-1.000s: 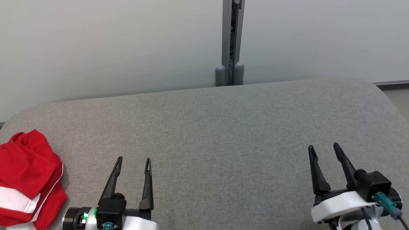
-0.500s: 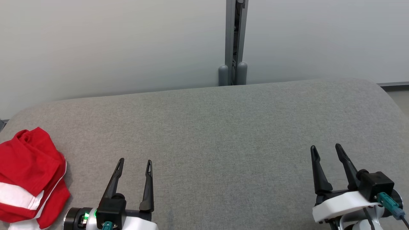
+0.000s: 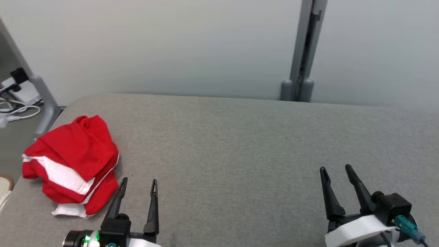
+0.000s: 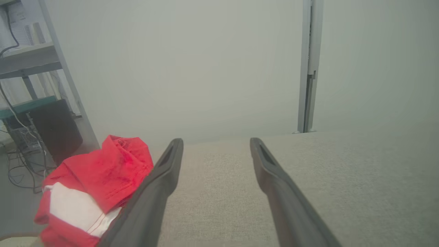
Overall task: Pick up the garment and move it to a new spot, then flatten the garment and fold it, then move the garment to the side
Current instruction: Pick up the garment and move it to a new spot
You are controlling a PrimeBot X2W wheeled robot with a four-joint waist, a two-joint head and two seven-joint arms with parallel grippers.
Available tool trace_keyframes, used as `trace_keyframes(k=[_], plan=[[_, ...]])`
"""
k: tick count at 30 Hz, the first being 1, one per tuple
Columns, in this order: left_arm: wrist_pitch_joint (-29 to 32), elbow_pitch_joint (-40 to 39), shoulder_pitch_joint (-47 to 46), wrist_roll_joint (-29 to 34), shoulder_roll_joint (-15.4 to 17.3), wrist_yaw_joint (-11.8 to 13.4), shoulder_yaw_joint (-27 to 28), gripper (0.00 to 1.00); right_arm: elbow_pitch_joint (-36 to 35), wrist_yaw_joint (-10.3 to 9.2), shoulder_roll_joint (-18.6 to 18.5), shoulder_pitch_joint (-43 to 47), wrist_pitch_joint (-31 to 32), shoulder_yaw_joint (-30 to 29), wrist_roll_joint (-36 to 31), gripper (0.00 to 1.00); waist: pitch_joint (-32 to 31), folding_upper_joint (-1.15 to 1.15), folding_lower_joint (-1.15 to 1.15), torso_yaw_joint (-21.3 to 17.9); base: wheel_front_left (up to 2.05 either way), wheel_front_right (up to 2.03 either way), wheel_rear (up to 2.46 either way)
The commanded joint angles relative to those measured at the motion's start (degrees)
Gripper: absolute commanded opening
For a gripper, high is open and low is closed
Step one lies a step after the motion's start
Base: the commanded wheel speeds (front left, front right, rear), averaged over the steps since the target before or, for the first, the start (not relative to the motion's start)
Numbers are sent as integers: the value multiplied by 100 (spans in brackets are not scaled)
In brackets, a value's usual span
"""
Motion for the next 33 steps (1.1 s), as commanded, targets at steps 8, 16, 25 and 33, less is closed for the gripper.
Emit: trace_keyframes(k=[8, 16, 25, 33], plan=[[-22, -29, 214, 103, 145, -81, 145, 100, -75, 10, -35, 180, -7, 231, 246, 100, -167, 0, 0, 1373, 0, 0, 0], [-22, -230, 322, 67, 177, 18, 310, 100, -21, 10, -43, -4, -7, 507, 314, 100, -78, 0, 0, 1934, 0, 0, 0], [-22, -393, 420, 67, 138, 91, 389, 100, 125, 10, -39, -222, -7, 595, 336, 100, 17, 0, 0, 2013, 0, 0, 0], [-22, -437, 288, -85, 131, 0, 567, 100, 140, 10, -39, -129, -7, 499, 304, 100, -27, 0, 0, 1968, 0, 0, 0]])
